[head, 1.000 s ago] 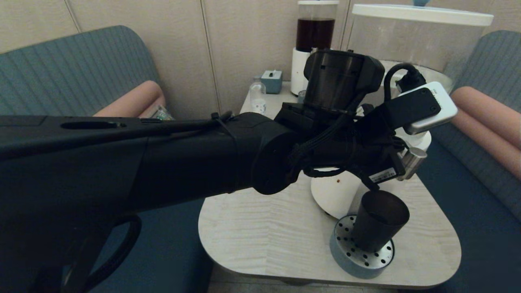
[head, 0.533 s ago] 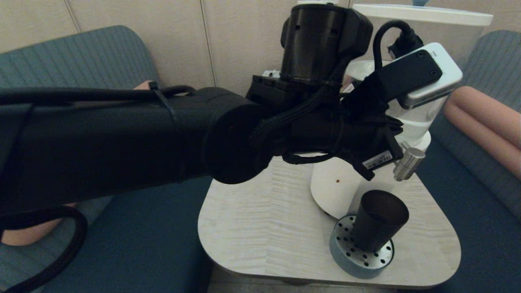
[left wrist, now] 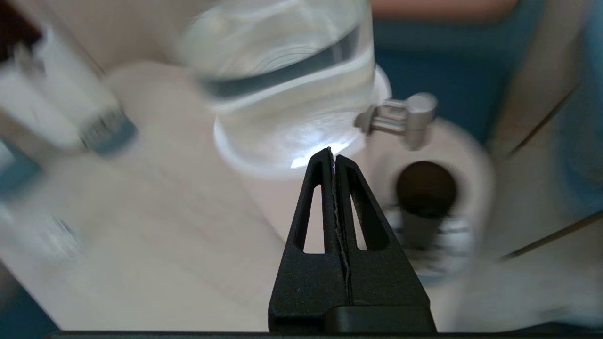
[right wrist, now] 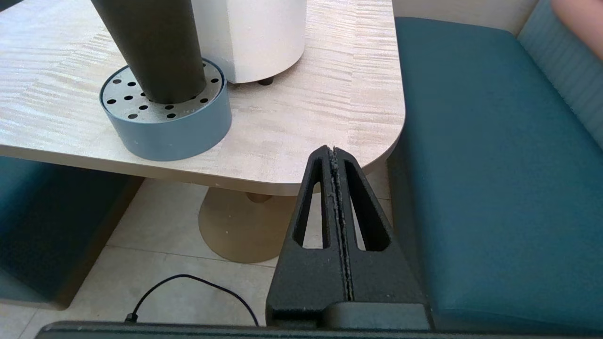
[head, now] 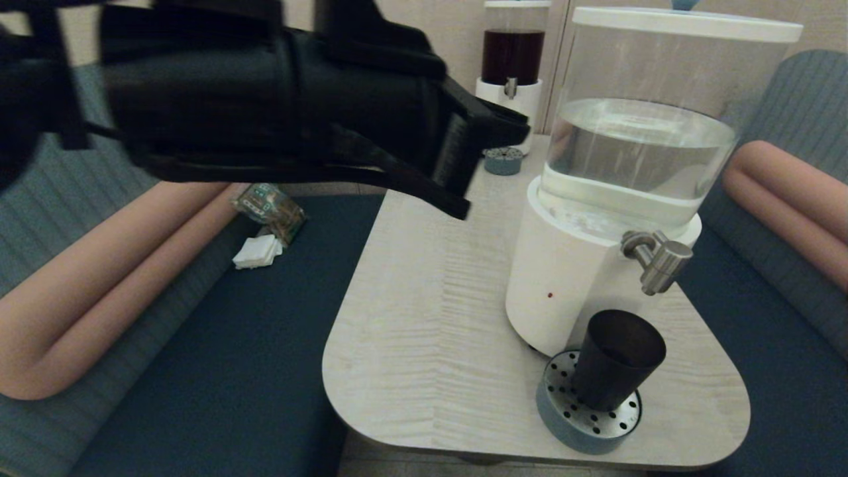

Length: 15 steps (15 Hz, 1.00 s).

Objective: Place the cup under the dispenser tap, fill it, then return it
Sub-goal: Place the cup next to the water dispenser

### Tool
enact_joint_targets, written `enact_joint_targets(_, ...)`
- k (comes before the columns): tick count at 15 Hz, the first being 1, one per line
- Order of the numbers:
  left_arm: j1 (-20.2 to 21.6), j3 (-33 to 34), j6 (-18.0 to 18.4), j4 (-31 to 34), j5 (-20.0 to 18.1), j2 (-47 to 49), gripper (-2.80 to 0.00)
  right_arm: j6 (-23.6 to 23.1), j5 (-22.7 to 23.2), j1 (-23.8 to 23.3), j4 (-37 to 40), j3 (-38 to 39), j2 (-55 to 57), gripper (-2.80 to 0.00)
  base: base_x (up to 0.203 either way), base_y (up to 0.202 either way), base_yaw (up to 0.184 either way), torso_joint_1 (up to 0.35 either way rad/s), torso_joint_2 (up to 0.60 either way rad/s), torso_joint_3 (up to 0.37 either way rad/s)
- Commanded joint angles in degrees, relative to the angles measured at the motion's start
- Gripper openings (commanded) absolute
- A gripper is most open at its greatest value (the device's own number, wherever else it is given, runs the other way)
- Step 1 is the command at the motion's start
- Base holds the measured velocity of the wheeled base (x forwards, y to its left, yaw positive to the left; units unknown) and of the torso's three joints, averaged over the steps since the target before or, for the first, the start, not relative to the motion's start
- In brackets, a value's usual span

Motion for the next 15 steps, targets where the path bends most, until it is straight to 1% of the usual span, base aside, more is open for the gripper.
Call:
enact_joint_targets(1,8.6,8.9,-6.6,-0.5,-7.6,-12.6,-2.80,0.0,0.0,0.0,0.0,0.0,-0.1,-2.80,0.000,0.000,0.000,0.000,0.00,0.000)
enact_joint_targets(2,13.0,14.6,-8.0,-2.2,-11.7,-15.1,-2.80,0.0,0.0,0.0,0.0,0.1,-0.1,-2.80,0.000,0.000,0.000,0.000,0.00,0.000)
enact_joint_targets(3,17.2,21.0,-9.0,-5.4,-15.8,-17.0,-2.80,0.0,0.0,0.0,0.0,0.0,-0.1,-2.80,0.000,0.000,0.000,0.000,0.00,0.000)
enact_joint_targets(4,20.5,27.2,-9.3,-9.9,-19.0,-18.2,-2.80,0.0,0.0,0.0,0.0,0.1,-0.1,-2.80,0.000,0.000,0.000,0.000,0.00,0.000)
enact_joint_targets(5,22.4,34.0,-8.9,-15.2,-21.0,-18.6,-2.80,0.0,0.0,0.0,0.0,0.0,-0.1,-2.80,0.000,0.000,0.000,0.000,0.00,0.000)
enact_joint_targets(6,24.1,41.0,-8.4,-22.0,-22.8,-18.3,-2.80,0.0,0.0,0.0,0.0,0.0,-0.1,-2.80,0.000,0.000,0.000,0.000,0.00,0.000)
enact_joint_targets(7,25.0,46.4,-7.9,-28.0,-24.4,-17.3,-2.80,0.0,0.0,0.0,0.0,0.1,-0.1,-2.80,0.000,0.000,0.000,0.000,0.00,0.000)
enact_joint_targets(8,25.1,50.4,-7.1,-33.7,-25.7,-15.9,-2.80,0.0,0.0,0.0,0.0,0.0,-0.1,-2.80,0.000,0.000,0.000,0.000,0.00,0.000)
enact_joint_targets(10,22.2,55.2,-6.7,-49.1,-27.4,-10.4,-2.80,0.0,0.0,0.0,0.0,0.1,-0.1,-2.80,0.000,0.000,0.000,0.000,0.00,0.000)
enact_joint_targets(11,21.0,56.1,-7.2,-53.8,-27.6,-8.3,-2.80,0.0,0.0,0.0,0.0,0.1,-0.1,-2.80,0.000,0.000,0.000,0.000,0.00,0.000)
enact_joint_targets(12,19.3,56.8,-9.3,-58.6,-27.4,-5.6,-2.80,0.0,0.0,0.0,0.0,0.1,-0.1,-2.80,0.000,0.000,0.000,0.000,0.00,0.000)
enact_joint_targets(13,18.0,57.4,-11.2,-62.1,-26.9,-3.5,-2.80,0.0,0.0,0.0,0.0,0.0,-0.1,-2.80,0.000,0.000,0.000,0.000,0.00,0.000)
enact_joint_targets(14,17.5,58.3,-12.5,-65.2,-26.5,-1.7,-2.80,0.0,0.0,0.0,0.0,0.1,-0.1,-2.80,0.000,0.000,0.000,0.000,0.00,0.000)
enact_joint_targets(15,17.4,59.8,-13.0,-68.5,-26.5,0.9,-2.80,0.0,0.0,0.0,0.0,0.1,-0.1,-2.80,0.000,0.000,0.000,0.000,0.00,0.000)
